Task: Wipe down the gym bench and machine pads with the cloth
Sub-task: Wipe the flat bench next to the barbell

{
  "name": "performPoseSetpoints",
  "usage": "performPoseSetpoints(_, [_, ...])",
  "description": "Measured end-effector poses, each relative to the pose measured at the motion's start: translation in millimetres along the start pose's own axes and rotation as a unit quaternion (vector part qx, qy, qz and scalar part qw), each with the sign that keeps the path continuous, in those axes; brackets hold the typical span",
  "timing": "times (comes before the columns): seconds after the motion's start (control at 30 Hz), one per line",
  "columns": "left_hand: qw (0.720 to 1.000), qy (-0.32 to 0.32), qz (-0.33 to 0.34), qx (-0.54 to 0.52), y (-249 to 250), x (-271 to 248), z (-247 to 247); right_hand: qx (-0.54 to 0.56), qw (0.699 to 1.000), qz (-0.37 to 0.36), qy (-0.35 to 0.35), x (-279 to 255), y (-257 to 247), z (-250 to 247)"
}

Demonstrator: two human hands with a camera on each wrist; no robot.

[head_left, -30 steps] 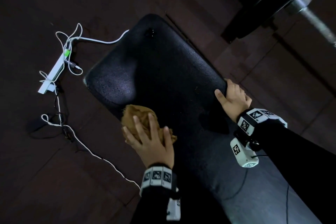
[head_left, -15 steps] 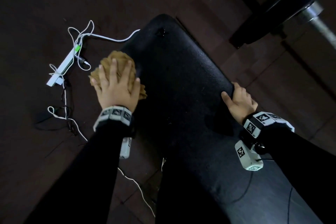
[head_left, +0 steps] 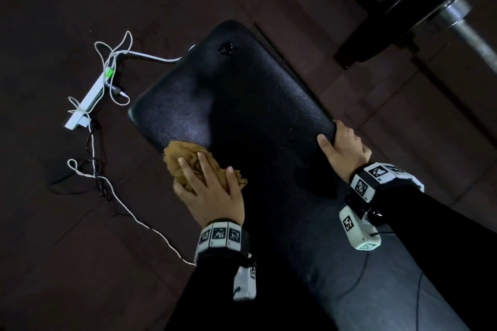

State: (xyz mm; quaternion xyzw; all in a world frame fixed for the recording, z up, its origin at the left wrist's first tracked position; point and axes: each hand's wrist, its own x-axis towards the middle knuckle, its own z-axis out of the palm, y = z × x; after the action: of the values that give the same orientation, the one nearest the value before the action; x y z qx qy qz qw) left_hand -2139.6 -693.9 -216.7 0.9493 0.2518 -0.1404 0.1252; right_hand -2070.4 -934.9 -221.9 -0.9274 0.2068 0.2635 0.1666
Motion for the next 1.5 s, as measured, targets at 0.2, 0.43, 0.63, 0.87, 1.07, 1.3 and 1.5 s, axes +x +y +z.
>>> performPoseSetpoints(0.2, [0.998, 0.038, 0.040, 0.021, 6.9, 54.7, -12.7, 0.001, 1.000, 0.001, 0.008, 0.9, 0.8, 3.1])
performPoseSetpoints(0.43, [0.999, 0.028, 0.039, 0.026, 33.5, 126.7, -33.2, 0.005, 1.000, 0.001, -0.001, 1.4, 1.7, 1.9])
performPoseSetpoints(0.63, [0.998, 0.002, 0.039, 0.051, 70.0, 154.6, -42.4, 0.004, 1.000, 0.001, -0.024, 0.6, 1.2, -1.8])
performPoseSetpoints(0.87, [0.980, -0.040, 0.155, 0.119, 143.5, 174.3, -37.7, 0.017, 1.000, -0.013, -0.018, -0.3, 3.4, -1.0])
performPoseSetpoints(1.07, [0.931, -0.062, 0.331, 0.140, 141.1, 124.2, -23.9, 0.012, 0.999, -0.005, -0.031, 0.2, 3.8, -0.5])
performPoseSetpoints(1.3, [0.941, -0.042, 0.308, 0.134, 70.6, 83.1, -22.1, 0.012, 0.999, -0.012, -0.039, -1.4, 4.7, -1.9])
performPoseSetpoints(1.5, [0.977, -0.027, 0.187, 0.097, 74.0, 122.2, -37.1, 0.017, 0.999, -0.010, -0.046, 0.1, 5.4, -1.3])
